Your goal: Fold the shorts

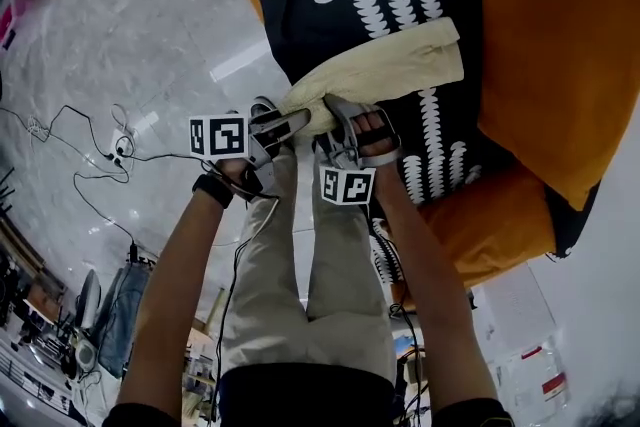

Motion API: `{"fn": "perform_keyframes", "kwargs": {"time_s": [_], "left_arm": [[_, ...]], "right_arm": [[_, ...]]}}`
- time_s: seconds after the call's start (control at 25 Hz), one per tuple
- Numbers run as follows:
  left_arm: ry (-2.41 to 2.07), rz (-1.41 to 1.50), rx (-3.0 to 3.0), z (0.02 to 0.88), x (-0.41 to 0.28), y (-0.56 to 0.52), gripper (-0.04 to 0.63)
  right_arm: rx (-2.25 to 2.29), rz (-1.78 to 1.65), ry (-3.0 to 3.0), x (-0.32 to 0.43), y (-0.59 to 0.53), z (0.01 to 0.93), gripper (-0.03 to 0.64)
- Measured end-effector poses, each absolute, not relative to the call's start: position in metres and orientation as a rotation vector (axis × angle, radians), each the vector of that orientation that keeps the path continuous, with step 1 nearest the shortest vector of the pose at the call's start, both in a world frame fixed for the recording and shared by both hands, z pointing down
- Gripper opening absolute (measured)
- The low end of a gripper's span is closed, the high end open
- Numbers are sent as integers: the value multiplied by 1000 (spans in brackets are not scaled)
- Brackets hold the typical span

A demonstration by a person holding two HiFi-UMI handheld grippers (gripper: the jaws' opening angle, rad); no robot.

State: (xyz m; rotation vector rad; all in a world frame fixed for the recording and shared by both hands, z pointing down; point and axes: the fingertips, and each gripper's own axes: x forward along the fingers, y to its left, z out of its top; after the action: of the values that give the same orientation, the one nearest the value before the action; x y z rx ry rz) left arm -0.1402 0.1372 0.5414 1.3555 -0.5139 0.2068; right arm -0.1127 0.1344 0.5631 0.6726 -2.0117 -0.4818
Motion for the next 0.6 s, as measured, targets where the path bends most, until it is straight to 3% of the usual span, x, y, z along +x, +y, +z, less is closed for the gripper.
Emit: {"fn": "perform_keyframes", "kwargs": {"time_s": [0.16,0.4,0.6], "left_arm": [[-538,223,1533,511,-164,136,298],[-752,411,1796,513,-208,122,305],[-686,444,1790,523,-180,120,308]], "right_arm": [[746,-252,-2080,-108,136,546,54],[928,198,-2199,-95,110,530,52],[1079,507,-2260,-71,76,510,52]]}}
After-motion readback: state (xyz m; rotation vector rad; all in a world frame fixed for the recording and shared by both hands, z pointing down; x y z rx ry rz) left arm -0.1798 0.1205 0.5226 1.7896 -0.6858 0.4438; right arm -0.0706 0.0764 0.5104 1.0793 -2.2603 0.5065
